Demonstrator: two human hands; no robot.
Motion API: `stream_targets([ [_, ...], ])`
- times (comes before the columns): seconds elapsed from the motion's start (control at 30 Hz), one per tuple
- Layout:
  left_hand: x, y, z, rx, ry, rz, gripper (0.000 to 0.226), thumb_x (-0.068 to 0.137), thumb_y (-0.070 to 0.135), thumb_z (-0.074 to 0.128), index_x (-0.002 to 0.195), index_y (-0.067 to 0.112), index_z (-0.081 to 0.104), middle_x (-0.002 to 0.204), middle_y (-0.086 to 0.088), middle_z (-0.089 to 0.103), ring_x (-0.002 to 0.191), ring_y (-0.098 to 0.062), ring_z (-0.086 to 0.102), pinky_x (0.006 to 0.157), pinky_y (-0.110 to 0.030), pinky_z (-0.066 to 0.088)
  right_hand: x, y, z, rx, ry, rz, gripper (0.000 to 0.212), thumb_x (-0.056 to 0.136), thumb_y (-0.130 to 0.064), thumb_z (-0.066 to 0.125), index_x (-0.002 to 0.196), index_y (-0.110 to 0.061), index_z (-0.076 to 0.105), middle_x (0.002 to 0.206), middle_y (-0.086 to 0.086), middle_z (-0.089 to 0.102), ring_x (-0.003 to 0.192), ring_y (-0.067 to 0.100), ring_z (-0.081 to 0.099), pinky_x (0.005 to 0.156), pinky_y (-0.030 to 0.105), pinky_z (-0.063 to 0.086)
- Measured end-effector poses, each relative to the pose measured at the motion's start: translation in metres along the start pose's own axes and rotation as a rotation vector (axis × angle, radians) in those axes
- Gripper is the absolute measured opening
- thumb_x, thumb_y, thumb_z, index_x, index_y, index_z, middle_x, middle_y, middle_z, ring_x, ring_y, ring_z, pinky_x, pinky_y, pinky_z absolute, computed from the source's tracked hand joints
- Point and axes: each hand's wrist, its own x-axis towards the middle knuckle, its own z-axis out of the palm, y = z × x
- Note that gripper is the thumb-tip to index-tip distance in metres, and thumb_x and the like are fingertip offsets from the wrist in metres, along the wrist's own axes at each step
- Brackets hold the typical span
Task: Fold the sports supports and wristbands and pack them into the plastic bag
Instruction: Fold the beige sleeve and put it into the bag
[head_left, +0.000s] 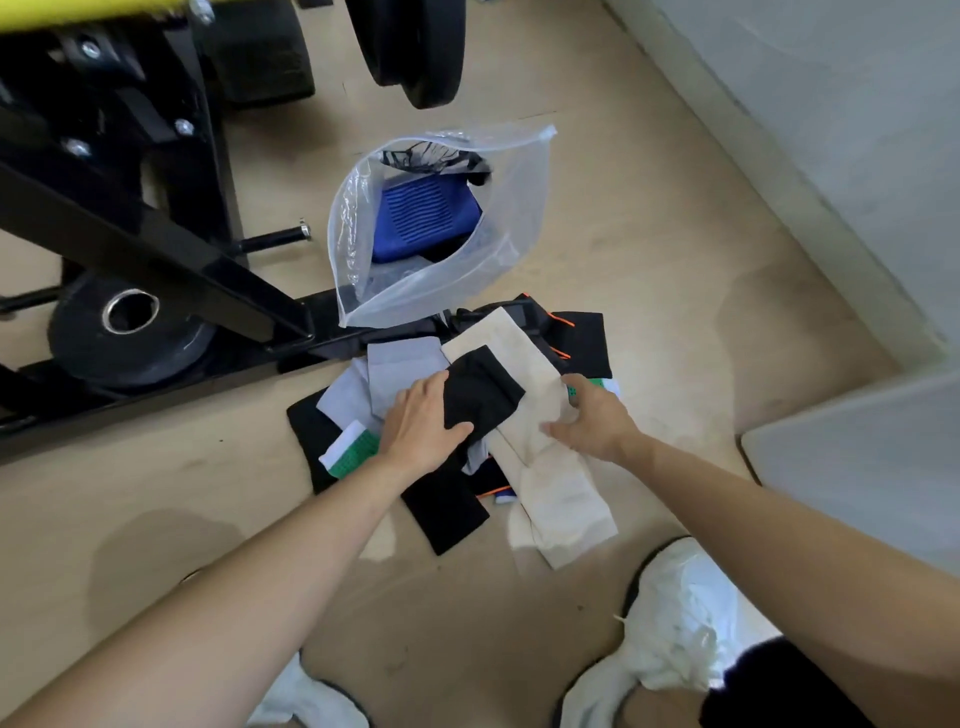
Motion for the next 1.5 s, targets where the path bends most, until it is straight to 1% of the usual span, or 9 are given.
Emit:
stream_targets([
  [0.2, 0.013, -0.015, 0.003, 0.055, 0.029, -0.136, 0.041, 0.089, 0.049, 0.069, 0.113, 0.021, 0.052, 0.113, -0.004, 0.061, 0.108, -0.030, 0.060, 0.086, -0.041, 0.043, 0.008, -0.002, 0.000, 0.155, 0.073, 0.053, 0.017, 0.073, -0.017, 0.061, 0.062, -0.011, 0.049, 0.062, -0.003, 0.043, 0.061, 0.019, 0.042, 0.055, 0.029, 0.039],
  [0.33, 0.011, -0.027, -0.008, -0.180, 0.061, -0.133, 0.046, 0.080, 0.047, 0.077, 0.064, 0.020, 0.044, 0.066, 0.006, 0.049, 0.074, -0.023, 0.055, 0.064, -0.034, 0.033, 0.003, -0.014, -0.022, 0.263, 0.088, 0.037, 0.010, 0.079, -0.011, 0.060, 0.080, -0.001, 0.060, 0.070, 0.003, 0.055, 0.060, 0.020, 0.051, 0.048, 0.027, 0.046],
  [0.57, 0.000, -0.020, -0.055, -0.297, 0.283, -0.136, 0.038, 0.091, 0.038, 0.068, 0.077, 0.017, 0.040, 0.067, 0.003, 0.044, 0.069, -0.022, 0.050, 0.055, -0.034, 0.030, -0.013, -0.038, -0.058, 0.262, 0.013, -0.080, 0.021, 0.082, -0.001, 0.062, 0.079, -0.022, 0.063, 0.077, 0.000, 0.064, 0.067, 0.018, 0.058, 0.054, 0.025, 0.046],
  [0.73, -0.018, -0.011, -0.059, -0.063, 0.236, -0.284, 0.047, 0.088, 0.035, 0.073, 0.122, 0.012, 0.051, 0.119, -0.010, 0.057, 0.109, -0.033, 0.060, 0.070, -0.036, 0.041, -0.029, -0.052, -0.077, 0.469, -0.016, -0.099, 0.045, 0.084, 0.007, 0.063, 0.117, -0.024, 0.064, 0.092, 0.006, 0.071, 0.067, 0.016, 0.065, 0.056, 0.023, 0.050],
  [0.83, -0.029, 0.002, -0.052, -0.175, 0.432, -0.065, 0.055, 0.076, 0.030, 0.084, 0.118, 0.016, 0.051, 0.118, -0.003, 0.049, 0.104, -0.025, 0.058, 0.073, -0.034, 0.044, -0.034, -0.059, -0.080, 0.649, -0.106, -0.054, 0.039, 0.087, 0.010, 0.061, 0.116, -0.016, 0.070, 0.104, 0.014, 0.071, 0.080, 0.022, 0.067, 0.076, 0.035, 0.057],
  [1.0, -0.037, 0.028, -0.051, -0.373, 0.121, 0.438, 0.080, 0.067, 0.044, 0.089, 0.138, 0.032, 0.055, 0.134, 0.014, 0.051, 0.125, -0.010, 0.044, 0.105, -0.025, 0.036, -0.044, -0.078, -0.087, 0.923, -0.243, 0.040, 0.020, 0.094, -0.005, 0.060, 0.112, 0.000, 0.068, 0.102, 0.015, 0.070, 0.078, 0.018, 0.072, 0.063, 0.023, 0.058],
  [1.2, -0.038, 0.060, -0.074, -0.711, 0.202, 0.395, 0.011, 0.088, 0.018, 0.077, 0.099, 0.020, 0.076, 0.092, 0.010, 0.074, 0.087, 0.000, 0.066, 0.080, -0.023, 0.051, -0.049, -0.081, -0.093, 1.015, -0.398, 0.053, 0.030, 0.095, -0.017, 0.051, 0.117, -0.001, 0.065, 0.100, 0.019, 0.069, 0.081, 0.029, 0.071, 0.068, 0.031, 0.061],
  [1.33, -0.040, 0.065, -0.093, -0.737, 0.170, 0.318, 0.004, 0.091, 0.019, 0.074, 0.094, 0.020, 0.074, 0.093, 0.006, 0.076, 0.090, -0.005, 0.070, 0.086, -0.029, 0.055, -0.046, -0.075, -0.094, 0.950, -0.382, -0.054, 0.050, 0.076, -0.004, 0.035, 0.113, -0.004, 0.068, 0.089, 0.013, 0.060, 0.074, 0.022, 0.058, 0.073, 0.032, 0.055],
  [1.5, -0.046, 0.067, -0.115, -0.964, 0.152, 0.196, 0.006, 0.096, 0.018, 0.067, 0.100, 0.016, 0.071, 0.091, 0.003, 0.074, 0.082, -0.008, 0.067, 0.075, -0.028, 0.053, -0.044, -0.074, -0.074, 0.456, -0.284, -0.277, 0.018, 0.068, -0.005, 0.071, 0.074, -0.022, 0.066, 0.077, 0.006, 0.056, 0.076, 0.022, 0.054, 0.068, 0.025, 0.046],
])
